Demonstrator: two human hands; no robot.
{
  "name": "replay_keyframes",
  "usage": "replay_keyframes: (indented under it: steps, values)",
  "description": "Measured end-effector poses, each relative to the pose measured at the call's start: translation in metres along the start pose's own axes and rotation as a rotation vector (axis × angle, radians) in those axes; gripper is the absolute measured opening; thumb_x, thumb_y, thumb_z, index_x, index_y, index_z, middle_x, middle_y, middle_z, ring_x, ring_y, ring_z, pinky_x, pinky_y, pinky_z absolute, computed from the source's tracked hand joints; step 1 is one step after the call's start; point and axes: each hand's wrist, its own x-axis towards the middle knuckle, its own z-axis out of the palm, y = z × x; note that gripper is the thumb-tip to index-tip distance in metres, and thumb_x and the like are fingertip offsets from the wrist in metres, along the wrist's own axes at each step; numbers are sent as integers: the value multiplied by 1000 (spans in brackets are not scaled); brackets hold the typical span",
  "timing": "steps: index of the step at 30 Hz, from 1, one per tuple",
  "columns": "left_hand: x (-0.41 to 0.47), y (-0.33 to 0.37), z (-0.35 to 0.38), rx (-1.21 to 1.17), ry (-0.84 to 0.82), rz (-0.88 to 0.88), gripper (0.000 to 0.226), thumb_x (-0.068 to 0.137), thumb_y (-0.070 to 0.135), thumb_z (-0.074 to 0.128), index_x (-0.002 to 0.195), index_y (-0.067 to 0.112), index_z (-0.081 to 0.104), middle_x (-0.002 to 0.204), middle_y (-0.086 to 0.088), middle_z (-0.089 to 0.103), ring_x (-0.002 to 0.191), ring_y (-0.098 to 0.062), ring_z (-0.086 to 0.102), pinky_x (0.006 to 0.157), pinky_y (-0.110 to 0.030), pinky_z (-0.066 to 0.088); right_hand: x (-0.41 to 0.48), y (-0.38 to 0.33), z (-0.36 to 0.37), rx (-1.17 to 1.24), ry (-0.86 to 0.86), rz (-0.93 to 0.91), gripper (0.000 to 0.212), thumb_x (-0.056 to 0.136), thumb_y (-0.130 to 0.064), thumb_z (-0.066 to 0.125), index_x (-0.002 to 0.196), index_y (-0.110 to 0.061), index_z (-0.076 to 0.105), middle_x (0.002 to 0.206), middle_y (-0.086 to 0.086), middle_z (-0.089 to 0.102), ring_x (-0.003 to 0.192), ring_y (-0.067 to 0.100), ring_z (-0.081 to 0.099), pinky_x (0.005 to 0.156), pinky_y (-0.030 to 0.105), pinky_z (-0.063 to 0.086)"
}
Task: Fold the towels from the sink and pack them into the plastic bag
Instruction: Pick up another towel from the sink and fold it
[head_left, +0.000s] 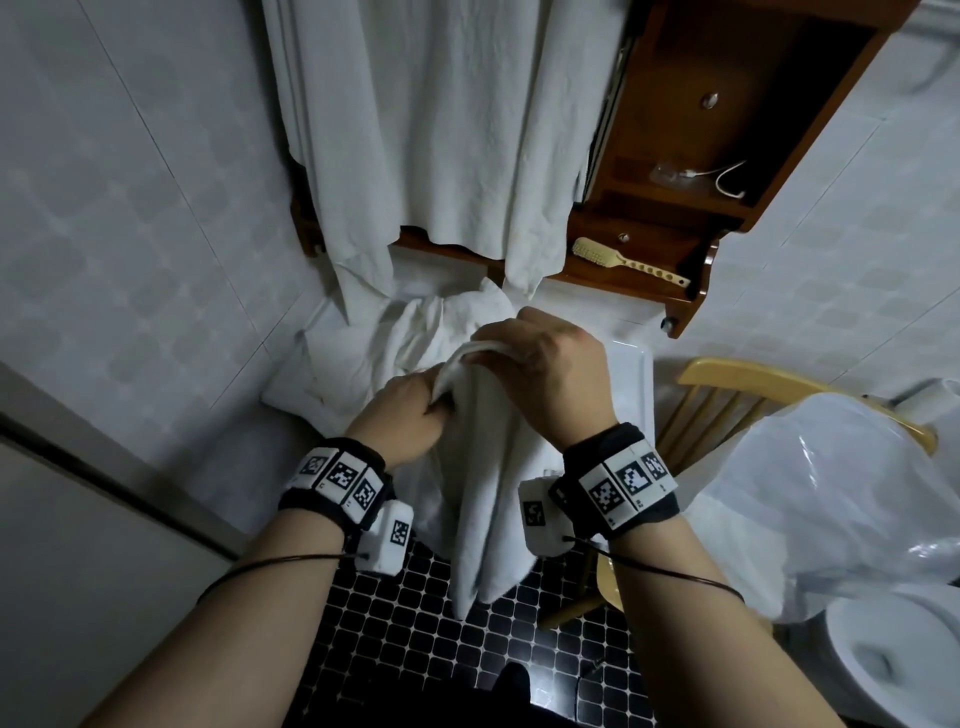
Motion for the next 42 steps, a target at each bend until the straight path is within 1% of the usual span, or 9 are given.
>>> replay_keyframes:
  steps: [8,10,15,20,25,28,33,38,42]
  values:
    - [-9,-9,0,80,158,-67,10,98,11,49,99,13,59,84,-19,63,87,-46,61,76,-47,52,-13,22,8,-153,-146,139,33,92,-60,66,89,-30,79,81,-6,73,75,23,69,55,37,53]
    - [-10,-15,-4,98,171,-137,21,97,13,51,109,9,68,97,-24,69,95,-47,60,79,-44,49,-21,26,18,-189,-225,197,35,93,-60,67,88,-27,77,80,-3,74,80,28,69,57,37,53]
    - [-17,-24,-12,143,102,-287,18,93,5,46,86,18,56,99,-18,64,97,-45,60,80,-40,46,-35,22,41,-274,-379,242,29,101,-50,61,101,-23,70,87,7,74,84,38,68,61,35,37]
    - [-18,-22,-26,115,178,-385,28,90,-3,41,108,10,59,124,-24,59,103,-43,56,95,-44,50,-57,-1,67,-121,-417,214,27,97,-15,61,118,-28,49,89,6,72,67,37,64,55,38,48]
    - [-21,-7,-44,66,297,-375,36,90,-5,44,108,9,73,115,-15,70,111,-39,63,84,-31,48,-69,-11,85,-144,-669,153,27,89,-8,64,94,-32,75,116,-4,59,84,29,69,70,35,52]
    - [-21,4,-53,-12,356,-320,38,83,-7,42,89,14,73,104,-12,72,102,-37,67,88,-42,59,-77,-22,99,-25,-740,211,45,85,-10,67,117,-41,70,116,-1,49,91,28,64,79,38,55]
    - [-21,16,-68,-26,398,-281,42,80,-6,40,77,22,70,98,-11,72,89,-33,70,76,-44,64,-88,-27,133,190,-843,249,66,70,-53,70,129,-23,63,104,6,55,106,25,51,85,40,55]
    - [-21,10,-82,14,458,-289,50,79,-9,39,72,26,74,97,-10,73,89,-32,68,73,-32,56,-98,-17,141,117,-959,362,84,72,-88,57,110,-14,65,94,7,69,90,28,67,82,43,57]
    - [-26,8,-77,75,481,-315,52,81,-11,42,76,25,80,99,-10,73,90,-32,66,74,-30,51,-101,1,124,-2,-949,386,98,70,-101,39,123,-23,64,92,7,74,95,29,70,84,44,57]
